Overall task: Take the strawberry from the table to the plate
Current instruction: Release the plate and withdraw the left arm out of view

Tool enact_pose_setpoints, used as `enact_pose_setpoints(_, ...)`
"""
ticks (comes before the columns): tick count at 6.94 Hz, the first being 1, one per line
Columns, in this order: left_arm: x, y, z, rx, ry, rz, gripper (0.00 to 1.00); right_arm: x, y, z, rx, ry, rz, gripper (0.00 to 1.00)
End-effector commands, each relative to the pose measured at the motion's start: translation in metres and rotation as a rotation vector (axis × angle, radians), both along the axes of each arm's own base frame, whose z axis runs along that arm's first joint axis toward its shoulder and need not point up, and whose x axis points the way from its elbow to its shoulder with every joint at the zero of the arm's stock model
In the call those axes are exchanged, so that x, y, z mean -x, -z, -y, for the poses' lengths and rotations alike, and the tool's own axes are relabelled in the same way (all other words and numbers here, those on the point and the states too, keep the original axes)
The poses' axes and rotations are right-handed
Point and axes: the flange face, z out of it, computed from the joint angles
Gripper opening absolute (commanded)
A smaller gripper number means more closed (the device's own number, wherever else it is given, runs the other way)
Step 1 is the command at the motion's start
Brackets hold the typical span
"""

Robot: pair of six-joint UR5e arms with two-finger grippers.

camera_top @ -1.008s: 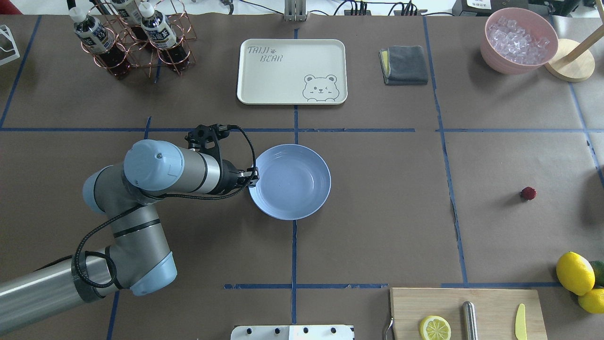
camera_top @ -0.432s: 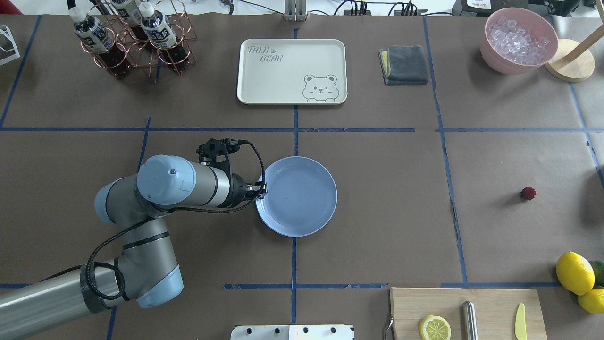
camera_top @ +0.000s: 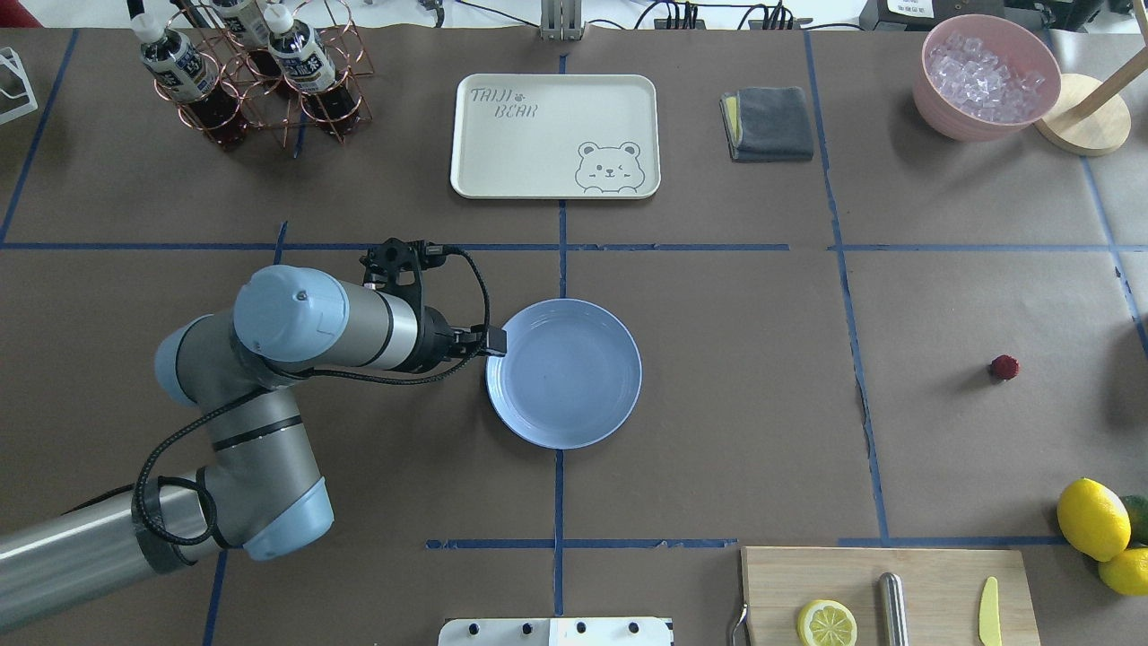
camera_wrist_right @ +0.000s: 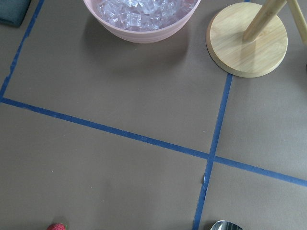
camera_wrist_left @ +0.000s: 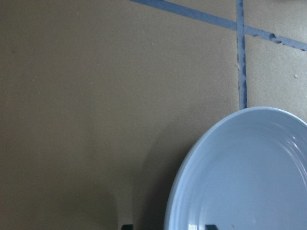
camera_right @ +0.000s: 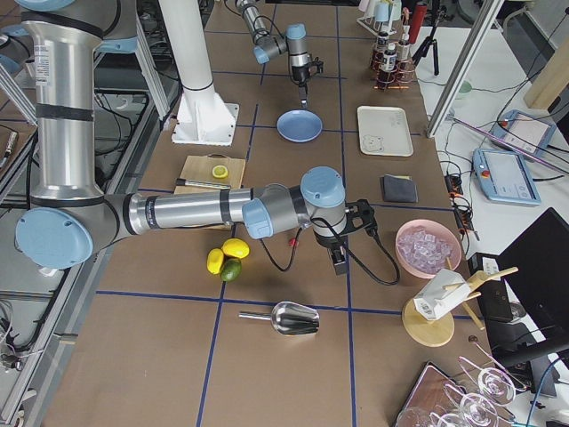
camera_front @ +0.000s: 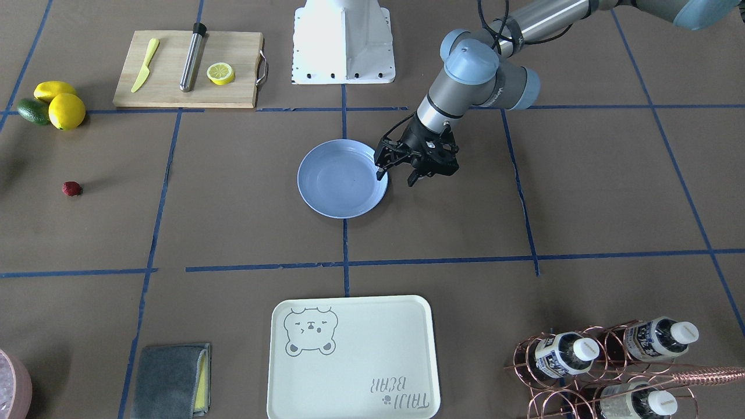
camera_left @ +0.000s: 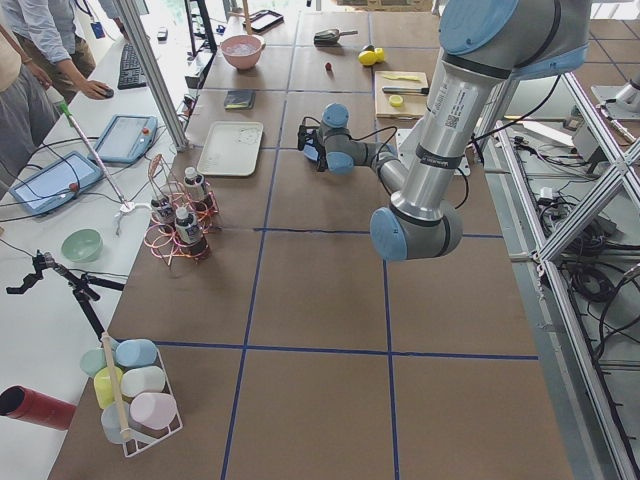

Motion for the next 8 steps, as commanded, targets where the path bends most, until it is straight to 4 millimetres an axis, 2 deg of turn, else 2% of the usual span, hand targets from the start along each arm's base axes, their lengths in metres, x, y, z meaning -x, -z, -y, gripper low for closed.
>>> enact_pose_setpoints(1,0.142,-0.039,0.067,-0.183,-0.091,0.153,1.0,0.028,0.013,0.0,-0.076,0.055,-0.005,1.0)
enact_pose_setpoints(2,0.214,-0.071,0.101,-0.266,-0.122,0.292,1.0,0.058,0.018,0.005,-0.099,0.11,-0.021,1.0)
enact_pose_setpoints(3,0.303,-0.114,0.13,-0.344,-0.147,0.435,1.0,0.067,0.031,0.007,-0.104,0.121,0.01,1.0)
enact_pose_setpoints(4,0.408,-0.146,0.154,-0.385,-0.163,0.546,1.0,0.082,0.044,0.004,-0.058,0.091,0.035,1.0)
enact_pose_setpoints(5,0.485,-0.184,0.161,-0.279,-0.188,0.512,1.0,0.098,0.06,0.001,-0.041,0.083,0.047,1.0)
enact_pose_setpoints(7,0.536,-0.27,0.138,-0.067,-0.216,0.516,1.0,0.124,0.097,-0.011,-0.03,0.092,0.07,1.0)
enact_pose_setpoints(8,0.568,-0.308,0.105,-0.027,-0.206,0.511,1.0,0.138,0.109,-0.017,-0.022,0.09,0.075,1.0)
